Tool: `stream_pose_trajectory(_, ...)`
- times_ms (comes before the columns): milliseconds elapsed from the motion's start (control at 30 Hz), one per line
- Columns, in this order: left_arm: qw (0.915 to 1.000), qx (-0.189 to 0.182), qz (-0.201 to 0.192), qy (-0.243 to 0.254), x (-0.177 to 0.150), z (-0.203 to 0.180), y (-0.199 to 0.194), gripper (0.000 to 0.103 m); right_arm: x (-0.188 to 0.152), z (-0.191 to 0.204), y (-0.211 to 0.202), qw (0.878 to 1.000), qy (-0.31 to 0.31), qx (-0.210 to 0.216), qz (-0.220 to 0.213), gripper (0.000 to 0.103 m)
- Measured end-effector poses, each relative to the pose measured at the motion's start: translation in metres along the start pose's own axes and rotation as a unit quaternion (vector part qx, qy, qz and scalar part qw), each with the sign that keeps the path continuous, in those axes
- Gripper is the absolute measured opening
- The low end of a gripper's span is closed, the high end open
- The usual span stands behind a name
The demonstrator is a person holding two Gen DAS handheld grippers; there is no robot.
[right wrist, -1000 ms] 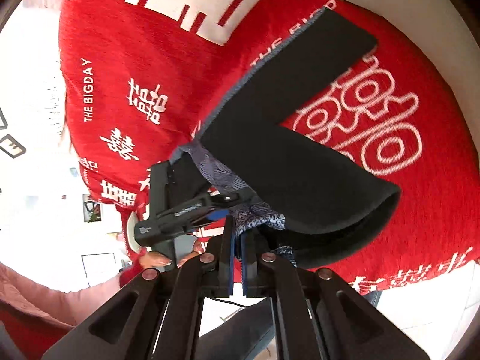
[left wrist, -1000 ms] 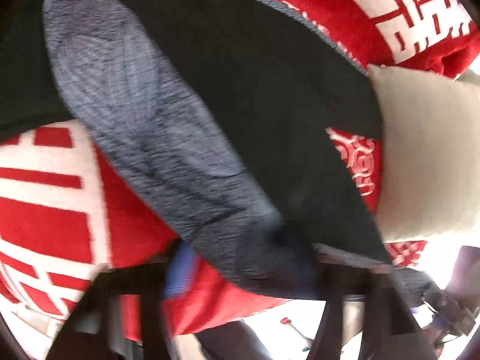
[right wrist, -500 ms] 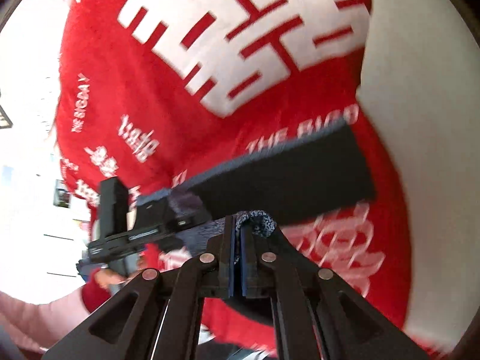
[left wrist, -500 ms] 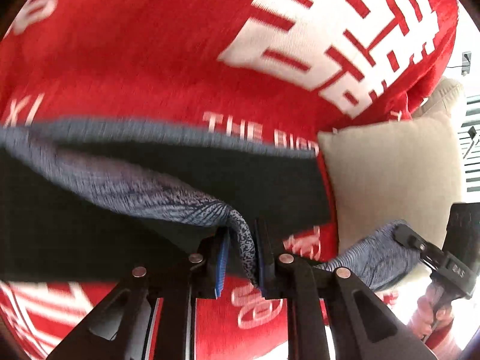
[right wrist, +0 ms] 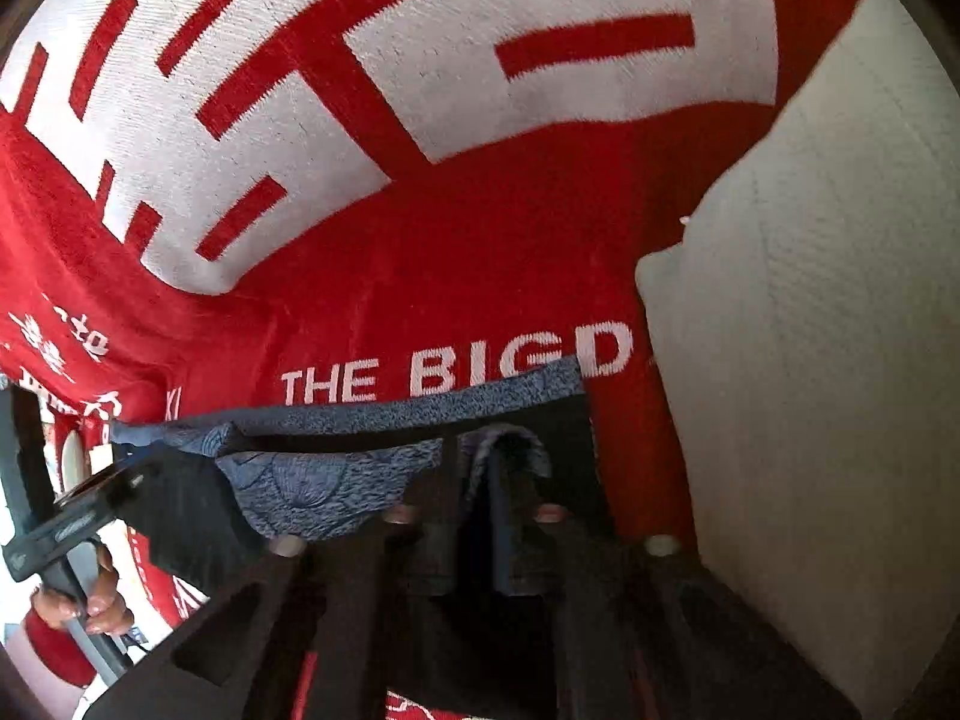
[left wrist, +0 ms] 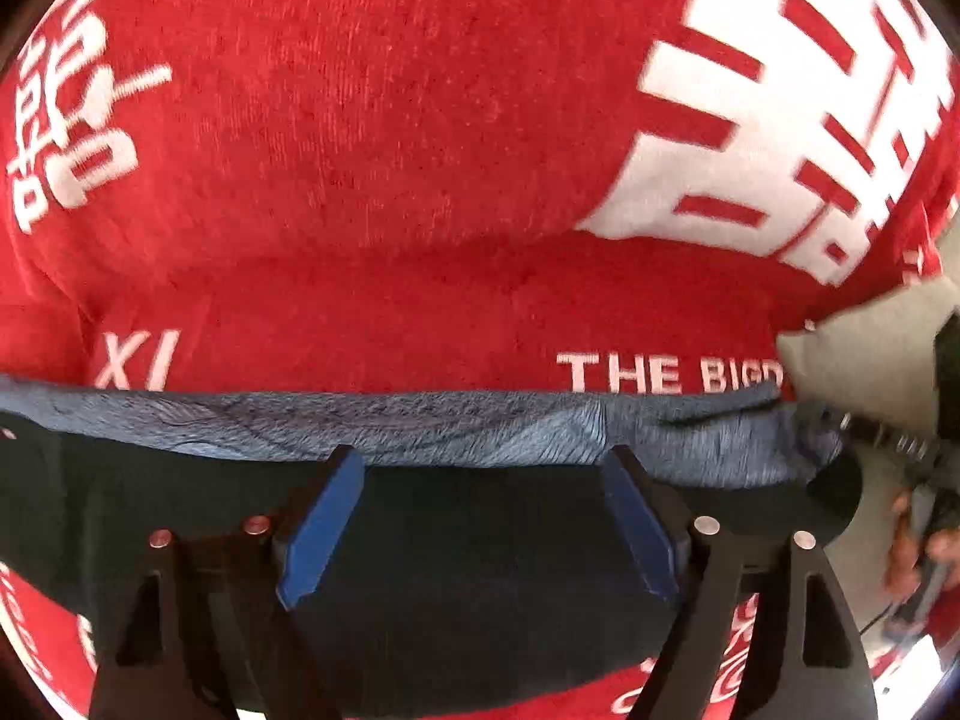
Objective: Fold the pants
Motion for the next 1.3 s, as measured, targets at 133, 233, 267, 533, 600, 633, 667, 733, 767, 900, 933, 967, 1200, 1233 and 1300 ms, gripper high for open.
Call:
stream_pose_trajectory(133, 0.999, 0.029, 0.03, 0.014, -0.024, -0.001, 0.014, 0.082, -0.007, 0.004, -0.017, 0.999, -0.019, -0.025, -0.03, 0.055)
stream_pose_trajectory(233, 0.9977, 0.041, 0.053, 0.014, -0.039, -0.001, 0.03, 0.082, -0.006, 0.005, -0.011, 0.999, -0.027, -0.038, -0.016, 0.055)
stream_pose_trajectory(267, 0.9972, 0.045, 0.058, 0.013, -0.043, -0.001, 0.034, 0.082, -0.005, 0.004, -0.005, 0.998, -0.031, -0.048, -0.006, 0.054)
stream_pose_trajectory(533, 0.9955, 0.075, 0.056, 0.018, -0.045, -0.001, 0.045, 0.082, 0.011, 0.004, 0.014, 0.991, -0.064, -0.117, -0.005, 0.009)
stream_pose_trajectory(600, 0.9944, 0.088, 0.056, 0.014, -0.041, -0.003, 0.054, 0.082, 0.02, 0.001, 0.009, 0.99, -0.047, -0.133, -0.021, 0.009)
stream_pose_trajectory(633, 0.9945, 0.088, 0.057, 0.004, -0.038, -0.002, 0.053, 0.082, 0.025, -0.003, 0.006, 0.992, -0.026, -0.12, -0.023, 0.01)
stream_pose_trajectory(667, 0.9946, 0.09, 0.05, -0.003, -0.034, 0.0, 0.05, 0.082, 0.028, -0.005, 0.001, 0.994, -0.004, -0.103, -0.024, 0.012)
stream_pose_trajectory(733, 0.9949, 0.095, 0.032, -0.002, -0.025, 0.002, 0.041, 0.082, 0.03, 0.002, -0.02, 0.996, 0.008, -0.077, -0.048, 0.036)
stream_pose_trajectory(767, 0.9949, 0.098, 0.024, 0.001, -0.022, 0.002, 0.039, 0.082, 0.029, 0.009, -0.033, 0.996, -0.001, -0.068, -0.065, 0.042)
stream_pose_trajectory(900, 0.9936, 0.108, 0.033, 0.005, -0.016, 0.004, 0.05, 0.082, 0.011, 0.03, -0.041, 0.995, -0.038, -0.059, -0.065, 0.042)
stream_pose_trajectory(933, 0.9931, 0.112, 0.037, 0.003, -0.015, 0.004, 0.058, 0.084, 0.006, 0.032, -0.032, 0.996, -0.044, -0.057, -0.049, 0.038)
stream_pose_trajectory(967, 0.993, 0.113, 0.035, -0.001, -0.015, 0.006, 0.063, 0.086, 0.001, 0.033, -0.015, 0.996, -0.054, -0.066, -0.026, 0.035)
stream_pose_trajectory(1200, 0.9921, 0.123, 0.011, -0.024, 0.006, 0.029, 0.068, 0.093, 0.014, -0.007, 0.026, 0.994, -0.001, -0.11, -0.029, 0.01)
stream_pose_trajectory(1233, 0.9915, 0.125, 0.006, -0.033, 0.01, 0.035, 0.066, 0.093, 0.016, -0.007, 0.022, 0.993, 0.008, -0.114, -0.03, 0.011)
stream_pose_trajectory(1300, 0.9867, 0.154, -0.001, -0.05, 0.016, 0.052, 0.061, 0.093, 0.013, -0.003, 0.012, 0.992, 0.018, -0.121, -0.034, 0.015)
Point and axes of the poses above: each gripper's, at about its wrist camera, not at the fingertips, and y roughly the way its jaws point, z to its left, x to its top, the point moved 3 cm from there along y, roughly the way its jaws point, and after that the axes turned 3 degrees about y, right-handed, at the moved point
